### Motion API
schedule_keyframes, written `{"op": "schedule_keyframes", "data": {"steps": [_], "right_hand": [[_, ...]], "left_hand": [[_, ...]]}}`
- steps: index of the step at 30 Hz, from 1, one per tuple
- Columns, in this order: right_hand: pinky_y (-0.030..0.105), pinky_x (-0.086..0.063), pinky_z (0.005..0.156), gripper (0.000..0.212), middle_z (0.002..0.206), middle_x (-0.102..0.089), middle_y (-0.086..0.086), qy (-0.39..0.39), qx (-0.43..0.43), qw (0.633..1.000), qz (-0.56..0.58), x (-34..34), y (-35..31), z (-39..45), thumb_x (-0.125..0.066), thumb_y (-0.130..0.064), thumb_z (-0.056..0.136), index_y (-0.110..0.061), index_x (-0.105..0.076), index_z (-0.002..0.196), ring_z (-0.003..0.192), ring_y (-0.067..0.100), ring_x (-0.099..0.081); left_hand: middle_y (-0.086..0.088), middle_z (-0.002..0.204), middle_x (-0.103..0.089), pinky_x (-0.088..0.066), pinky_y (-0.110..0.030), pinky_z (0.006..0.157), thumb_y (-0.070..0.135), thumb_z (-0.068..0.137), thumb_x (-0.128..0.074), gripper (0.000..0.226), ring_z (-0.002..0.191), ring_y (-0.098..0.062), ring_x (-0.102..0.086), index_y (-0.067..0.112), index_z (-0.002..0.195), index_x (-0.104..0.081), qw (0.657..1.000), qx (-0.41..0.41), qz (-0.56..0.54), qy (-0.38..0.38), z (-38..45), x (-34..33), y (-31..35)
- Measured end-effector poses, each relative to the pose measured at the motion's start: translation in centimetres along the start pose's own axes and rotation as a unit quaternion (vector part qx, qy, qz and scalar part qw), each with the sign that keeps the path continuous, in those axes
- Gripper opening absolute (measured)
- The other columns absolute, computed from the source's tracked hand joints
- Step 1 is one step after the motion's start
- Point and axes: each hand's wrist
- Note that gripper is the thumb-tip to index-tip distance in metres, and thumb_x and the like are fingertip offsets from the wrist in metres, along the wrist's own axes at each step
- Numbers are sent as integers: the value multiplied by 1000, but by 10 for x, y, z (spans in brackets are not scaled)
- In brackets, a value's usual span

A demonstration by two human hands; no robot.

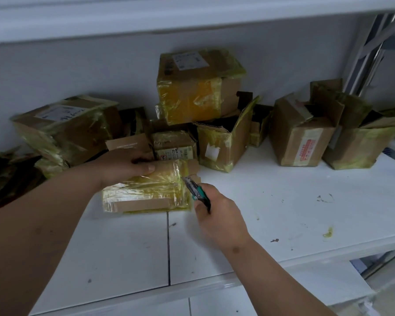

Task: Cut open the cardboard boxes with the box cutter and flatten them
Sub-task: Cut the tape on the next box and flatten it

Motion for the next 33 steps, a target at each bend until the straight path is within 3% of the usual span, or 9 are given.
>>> {"op": "schedule_keyframes", "data": {"steps": [7,14,20,27,30,33], "right_hand": [[33,-52,69,36,93,-68,-2,47,16,998,35,1,-4,8,-52,-24,98,-33,-55,133,80,23,-62],[31,-51,62,36,78,-63,-5,24,16,999,15,4,-4,17,-52,-26,97,-37,-57,131,71,22,-61],[25,-40,54,31,64,-55,-10,-12,17,995,94,3,3,24,-55,-22,93,-35,-65,119,54,9,-49],[35,-52,57,32,70,-62,-2,-10,65,998,3,6,9,14,-54,-27,91,-30,-62,122,61,22,-57],[31,-43,52,27,67,-56,-5,-8,92,994,-61,4,16,5,-47,-31,88,-31,-61,111,59,22,-52],[28,-35,51,34,65,-50,-6,-6,105,989,-101,-3,20,-4,-37,-34,82,-27,-58,107,57,21,-47]], "left_hand": [[8,121,-60,-45,-33,95,59,83,-64,45,111,-15,-55,38,122,-62,998,32,-45,26,-13,-7,-19],[7,116,-63,-44,-31,91,57,86,-62,33,108,-15,-56,39,113,-64,998,36,-51,27,-12,-10,-17],[7,116,-61,-39,-27,87,56,85,-63,40,108,-13,-54,34,119,-65,997,35,-50,37,-11,-11,-19],[6,128,-59,-38,-24,86,51,87,-63,40,106,-9,-51,32,123,-65,999,21,-42,24,-10,-10,-14],[8,126,-57,-40,-22,79,50,87,-64,36,105,-9,-50,35,120,-66,999,18,-34,20,-9,-11,-12],[11,120,-58,-40,-23,86,51,86,-65,25,108,-9,-51,43,109,-64,999,16,-32,17,-10,-12,-11]]}}
Point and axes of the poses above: each hand's wrist, its own z-axis towards the middle knuckle, its own x-axis out of the back of the hand, y = z × x
